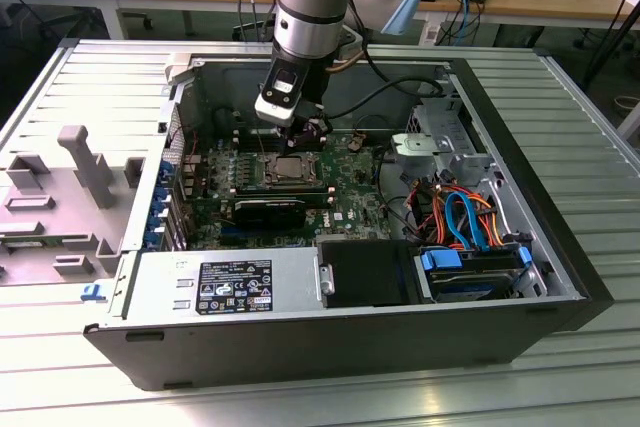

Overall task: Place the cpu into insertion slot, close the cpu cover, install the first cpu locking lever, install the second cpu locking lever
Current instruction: 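Install the first cpu locking lever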

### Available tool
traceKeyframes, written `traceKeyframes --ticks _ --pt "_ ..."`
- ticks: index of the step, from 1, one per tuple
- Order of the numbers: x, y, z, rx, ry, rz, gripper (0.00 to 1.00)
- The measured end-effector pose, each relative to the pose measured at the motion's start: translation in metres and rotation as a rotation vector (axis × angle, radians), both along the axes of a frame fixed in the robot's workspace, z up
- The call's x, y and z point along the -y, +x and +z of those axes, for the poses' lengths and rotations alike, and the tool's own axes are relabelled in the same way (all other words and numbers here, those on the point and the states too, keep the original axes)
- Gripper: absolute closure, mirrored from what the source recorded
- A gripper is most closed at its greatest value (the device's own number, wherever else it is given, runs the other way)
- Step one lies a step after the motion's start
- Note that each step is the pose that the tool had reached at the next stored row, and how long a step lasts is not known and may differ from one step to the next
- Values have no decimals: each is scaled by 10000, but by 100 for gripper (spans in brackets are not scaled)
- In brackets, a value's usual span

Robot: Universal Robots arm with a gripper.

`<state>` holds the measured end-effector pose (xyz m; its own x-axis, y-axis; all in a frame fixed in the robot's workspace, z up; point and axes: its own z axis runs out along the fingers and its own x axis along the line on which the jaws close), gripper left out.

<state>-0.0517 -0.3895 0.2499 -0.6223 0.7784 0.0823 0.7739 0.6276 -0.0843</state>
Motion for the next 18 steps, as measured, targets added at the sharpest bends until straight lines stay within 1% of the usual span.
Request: traceKeyframes --ticks 18 --pt "0 0 0 1 0 272 89"
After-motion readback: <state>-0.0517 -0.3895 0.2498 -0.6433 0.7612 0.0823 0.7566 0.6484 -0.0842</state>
